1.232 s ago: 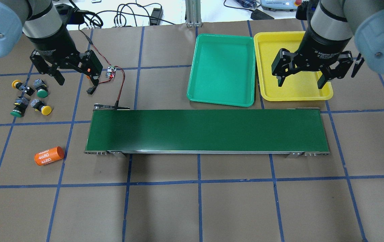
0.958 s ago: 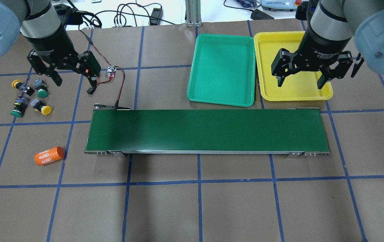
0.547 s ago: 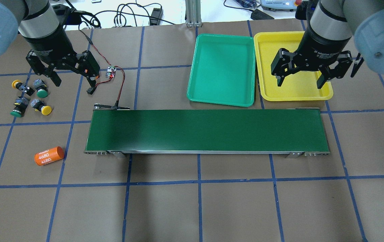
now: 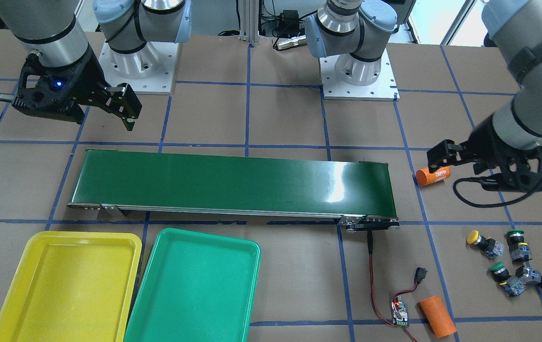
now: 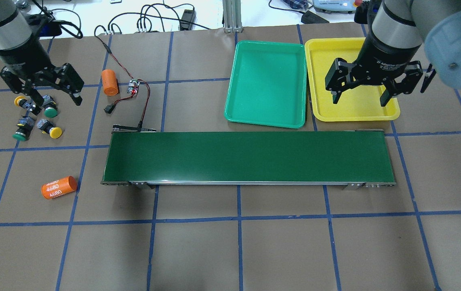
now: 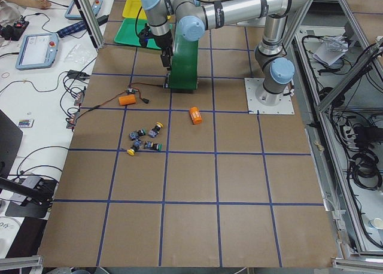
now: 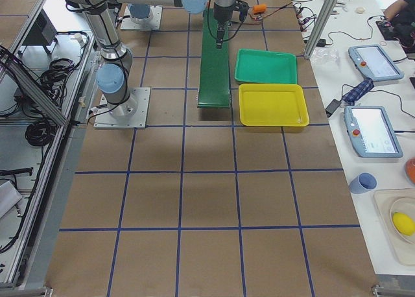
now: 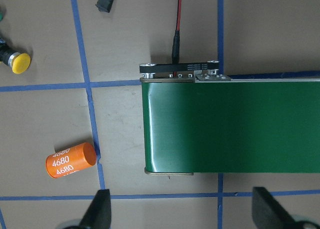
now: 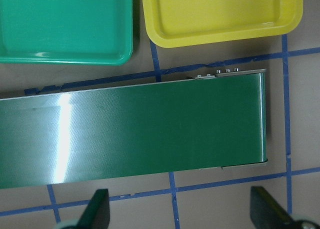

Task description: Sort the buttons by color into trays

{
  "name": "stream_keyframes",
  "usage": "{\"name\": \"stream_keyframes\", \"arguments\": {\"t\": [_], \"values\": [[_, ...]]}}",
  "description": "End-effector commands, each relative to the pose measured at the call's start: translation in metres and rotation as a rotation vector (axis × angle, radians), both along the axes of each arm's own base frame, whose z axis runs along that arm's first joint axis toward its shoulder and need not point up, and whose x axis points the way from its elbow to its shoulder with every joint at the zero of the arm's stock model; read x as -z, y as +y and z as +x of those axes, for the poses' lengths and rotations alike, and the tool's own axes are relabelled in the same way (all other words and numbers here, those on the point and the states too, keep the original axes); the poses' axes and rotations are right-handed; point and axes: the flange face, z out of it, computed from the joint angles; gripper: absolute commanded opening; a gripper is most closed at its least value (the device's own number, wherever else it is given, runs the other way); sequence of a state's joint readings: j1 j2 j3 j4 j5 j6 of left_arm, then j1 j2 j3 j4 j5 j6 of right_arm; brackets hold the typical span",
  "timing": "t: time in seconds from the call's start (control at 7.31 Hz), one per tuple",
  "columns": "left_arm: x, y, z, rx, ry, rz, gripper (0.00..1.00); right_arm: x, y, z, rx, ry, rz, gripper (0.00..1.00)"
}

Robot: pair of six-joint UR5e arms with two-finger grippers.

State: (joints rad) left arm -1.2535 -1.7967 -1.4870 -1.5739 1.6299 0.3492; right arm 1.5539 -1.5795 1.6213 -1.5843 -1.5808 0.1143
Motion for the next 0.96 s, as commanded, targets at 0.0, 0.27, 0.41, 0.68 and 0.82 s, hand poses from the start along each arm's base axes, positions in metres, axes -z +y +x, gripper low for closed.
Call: {"name": "stream_keyframes", "arguments": {"t": [0.0, 0.27, 0.41, 0.68, 0.82], "values": [[0.06, -0.021, 0.073, 0.017, 0.089, 0.011, 1.0, 0.001, 0.0, 0.0, -0.002, -0.001, 0.002, 1.0], [0.104, 0.016, 0.114, 0.284, 0.217, 0.109, 1.0, 0.0, 0.001, 0.0, -0.001, 0.001, 0.002, 1.0], [0.143, 0.046, 0.107, 0.35, 0.235, 0.212, 1.0, 0.0, 0.0, 0.0, -0.001, -0.001, 0.002, 1.0], [0.191, 0.077, 0.099, 0.608, 0.185, 0.213, 1.0, 0.006, 0.002, 0.0, -0.001, 0.002, 0.013, 1.0], [0.194, 0.082, 0.103, 0.703, 0.193, 0.195, 1.0, 0.005, 0.002, 0.0, -0.001, 0.004, 0.012, 1.0]]}}
